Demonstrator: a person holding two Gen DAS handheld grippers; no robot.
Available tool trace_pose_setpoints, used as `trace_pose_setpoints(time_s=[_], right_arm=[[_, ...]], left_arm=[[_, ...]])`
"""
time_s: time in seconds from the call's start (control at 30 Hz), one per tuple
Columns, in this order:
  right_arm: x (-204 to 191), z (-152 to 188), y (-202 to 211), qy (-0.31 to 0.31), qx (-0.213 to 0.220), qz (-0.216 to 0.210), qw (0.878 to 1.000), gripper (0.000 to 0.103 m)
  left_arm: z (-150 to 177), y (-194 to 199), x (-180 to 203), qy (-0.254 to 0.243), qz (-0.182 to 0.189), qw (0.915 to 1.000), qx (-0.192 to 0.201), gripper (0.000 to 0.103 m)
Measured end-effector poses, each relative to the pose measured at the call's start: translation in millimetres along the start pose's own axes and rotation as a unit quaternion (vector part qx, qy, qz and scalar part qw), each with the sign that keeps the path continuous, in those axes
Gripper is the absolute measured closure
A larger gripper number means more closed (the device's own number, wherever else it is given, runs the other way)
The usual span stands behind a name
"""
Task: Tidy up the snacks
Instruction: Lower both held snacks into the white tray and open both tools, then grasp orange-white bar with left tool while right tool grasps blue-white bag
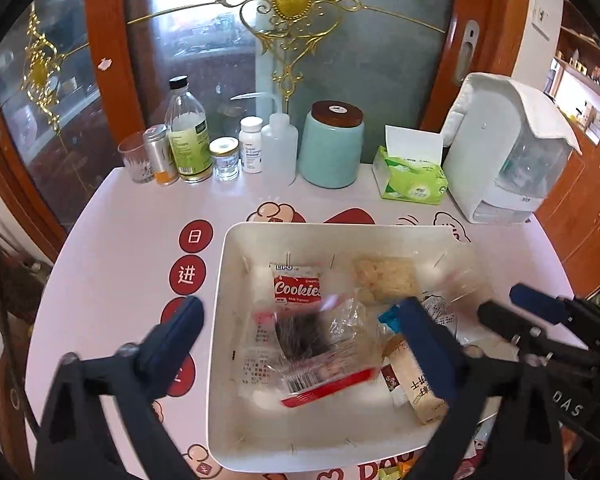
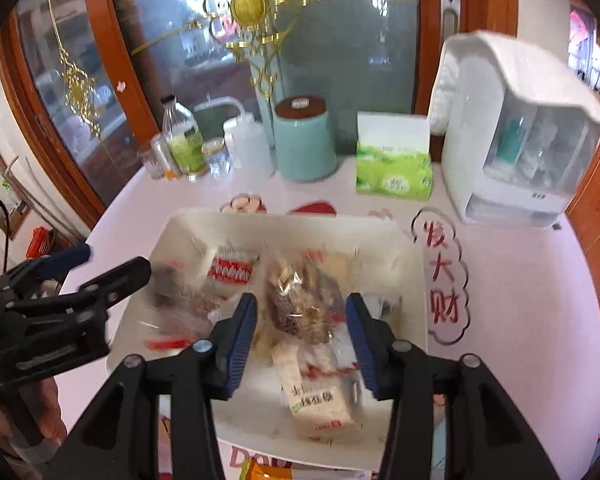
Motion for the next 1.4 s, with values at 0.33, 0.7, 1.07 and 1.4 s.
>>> trace_pose_setpoints(time_s=[0.33,0.7,1.07,1.4], right_arm=[[14,27,25,-0.014,-0.002,-0.006,1.0,0.036],[25,86,73,-0.009,0.023,0.024,0.999,0.036],[78,156,95,-0.044,0.015,0.07,0.996,0.036],[163,195,52,-0.171,-0.053,0.04,0.983,0.034]], left_arm=[[22,10,4,0.005,-0.001,0.9997,-0.023,0.004],[67,58,26,-0.015,0.014,0.9998,-0.002,0.004],[134,73,83,-0.114,0.027,0.9932,-0.001,0.004],[175,10,153,-0.269,0.052,0.9599,-0.06,0.004]])
Point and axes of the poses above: each gripper's, at about its wrist camera, not at the fingertips, and y roughly against the way its jaws point, x to its right, z to its underside, the point moved 2 cm from there along -y, roughly the way its jaws point, and after that the axes turned 14 degrees about -x, right-handed, at the moved point
